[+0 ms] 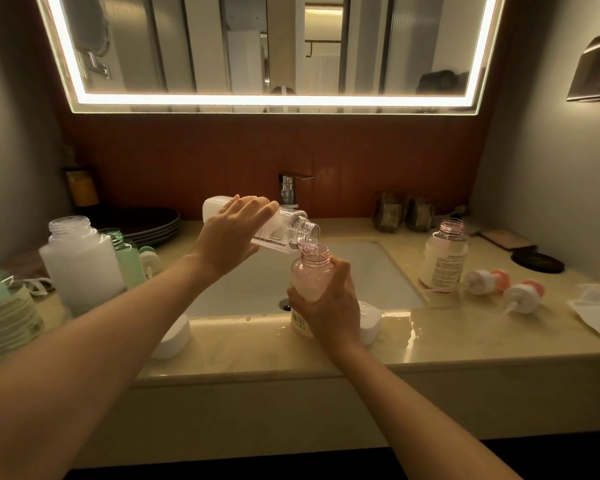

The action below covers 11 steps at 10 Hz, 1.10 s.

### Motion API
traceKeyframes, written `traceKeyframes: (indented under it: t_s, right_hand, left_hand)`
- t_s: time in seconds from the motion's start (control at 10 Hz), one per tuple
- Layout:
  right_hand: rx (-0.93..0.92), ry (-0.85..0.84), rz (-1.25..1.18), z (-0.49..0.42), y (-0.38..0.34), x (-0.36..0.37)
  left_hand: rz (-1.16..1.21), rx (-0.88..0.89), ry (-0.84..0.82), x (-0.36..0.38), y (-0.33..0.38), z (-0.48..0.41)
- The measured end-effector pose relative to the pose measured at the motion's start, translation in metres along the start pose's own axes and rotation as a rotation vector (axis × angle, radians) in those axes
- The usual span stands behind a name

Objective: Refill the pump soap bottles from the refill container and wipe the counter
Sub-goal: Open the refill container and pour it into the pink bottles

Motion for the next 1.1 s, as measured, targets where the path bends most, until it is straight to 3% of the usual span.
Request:
traceKeyframes:
  t_s: [1.1]
  right_hand:
    - [-0.008,0.002,-0.007,0.0012,-0.0017,-0.0016]
  left_hand:
    - [-0.023,0.007,0.004,-0.0016,0.0003,-0.0012]
Point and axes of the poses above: each hand's wrist, its own z-axis away from the middle knuckle, its own x-axis out of the palm, y = z × x, the point moved 2 cm from there along -z, towards the middle knuckle, and after that the axes turned 14 degrees about x, right-handed, at the moved point
